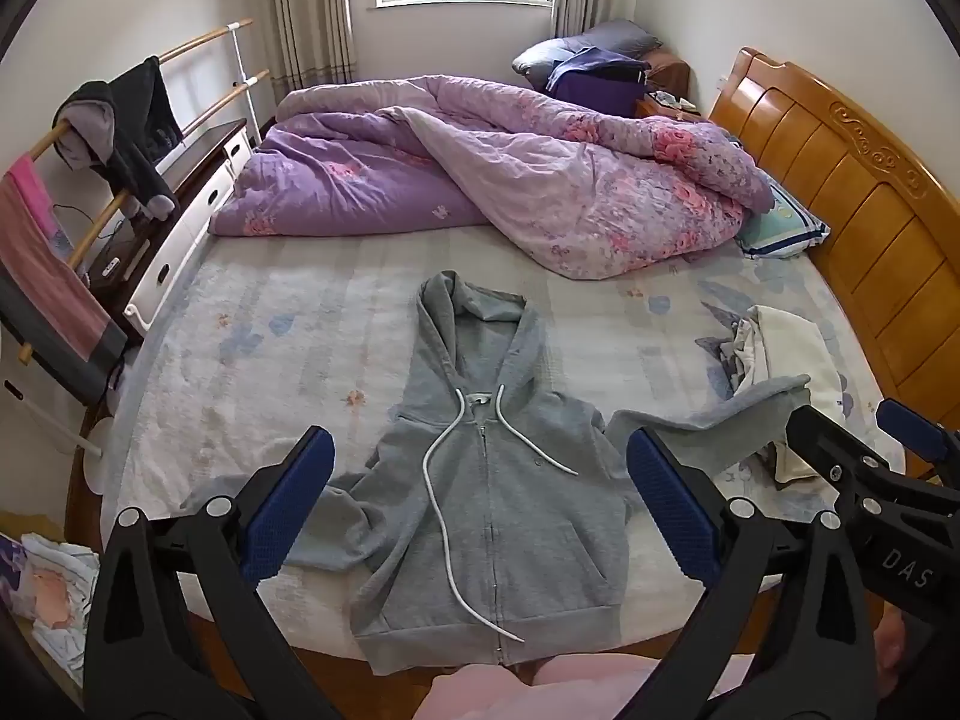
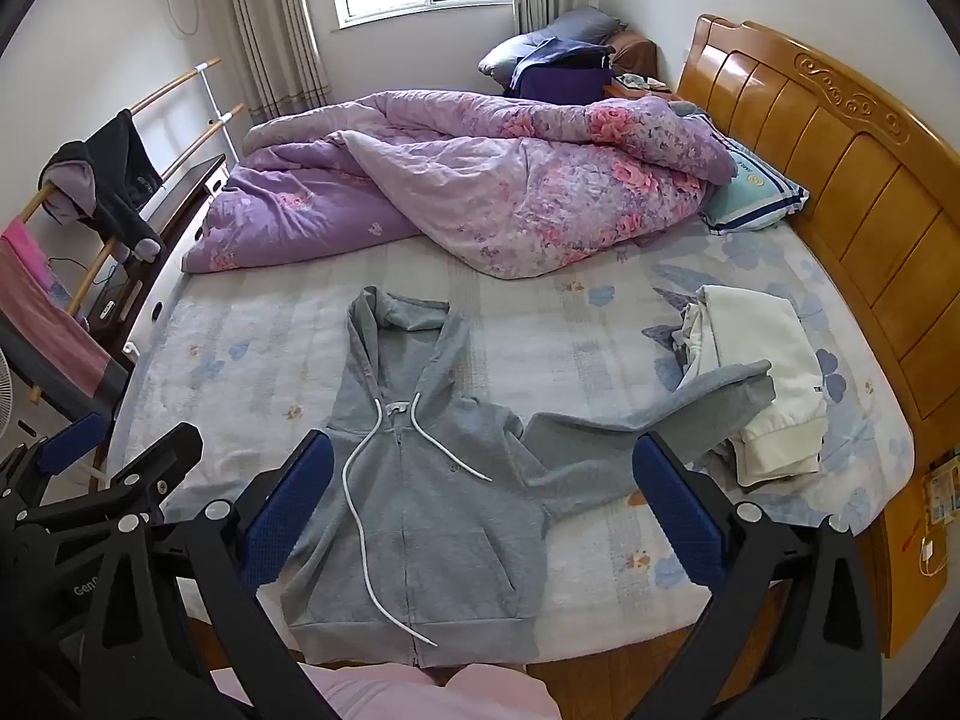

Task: Fold large clothes

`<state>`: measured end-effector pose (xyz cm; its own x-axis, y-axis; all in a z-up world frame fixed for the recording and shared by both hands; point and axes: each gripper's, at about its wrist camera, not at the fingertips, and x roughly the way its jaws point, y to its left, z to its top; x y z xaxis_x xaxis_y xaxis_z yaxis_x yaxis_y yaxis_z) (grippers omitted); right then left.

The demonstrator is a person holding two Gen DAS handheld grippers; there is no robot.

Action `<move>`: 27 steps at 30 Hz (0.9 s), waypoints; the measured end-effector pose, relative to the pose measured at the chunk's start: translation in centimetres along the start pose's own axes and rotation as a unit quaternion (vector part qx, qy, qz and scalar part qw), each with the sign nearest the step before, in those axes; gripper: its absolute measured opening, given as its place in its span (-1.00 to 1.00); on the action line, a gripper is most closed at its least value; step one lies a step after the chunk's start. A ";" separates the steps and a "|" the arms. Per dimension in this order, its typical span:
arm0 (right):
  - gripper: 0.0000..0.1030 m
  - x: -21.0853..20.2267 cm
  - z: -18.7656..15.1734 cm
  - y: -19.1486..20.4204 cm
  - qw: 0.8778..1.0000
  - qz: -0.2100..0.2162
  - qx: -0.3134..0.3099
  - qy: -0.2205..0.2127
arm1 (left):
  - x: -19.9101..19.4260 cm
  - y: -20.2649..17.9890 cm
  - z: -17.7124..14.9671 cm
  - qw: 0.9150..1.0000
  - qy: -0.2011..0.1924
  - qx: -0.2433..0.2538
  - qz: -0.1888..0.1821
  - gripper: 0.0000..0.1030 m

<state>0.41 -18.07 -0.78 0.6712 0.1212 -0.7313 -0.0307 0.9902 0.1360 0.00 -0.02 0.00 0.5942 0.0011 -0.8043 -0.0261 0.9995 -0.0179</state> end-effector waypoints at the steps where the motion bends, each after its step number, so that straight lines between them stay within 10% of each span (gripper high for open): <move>1: 0.87 0.0 0.0 0.0 1.000 -0.001 0.000 0.000 | 0.0 0.1 0.0 1.000 0.002 -0.003 -0.002 0.91; 27: 0.87 -0.3 0.4 0.7 1.000 -0.016 -0.009 -0.012 | 0.8 0.5 -0.2 1.000 0.013 -0.009 -0.025 0.90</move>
<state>0.50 -17.41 -0.20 0.6891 0.0889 -0.7192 -0.0221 0.9946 0.1017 0.34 0.44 -0.78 0.5747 -0.0501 -0.8168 -0.0106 0.9976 -0.0687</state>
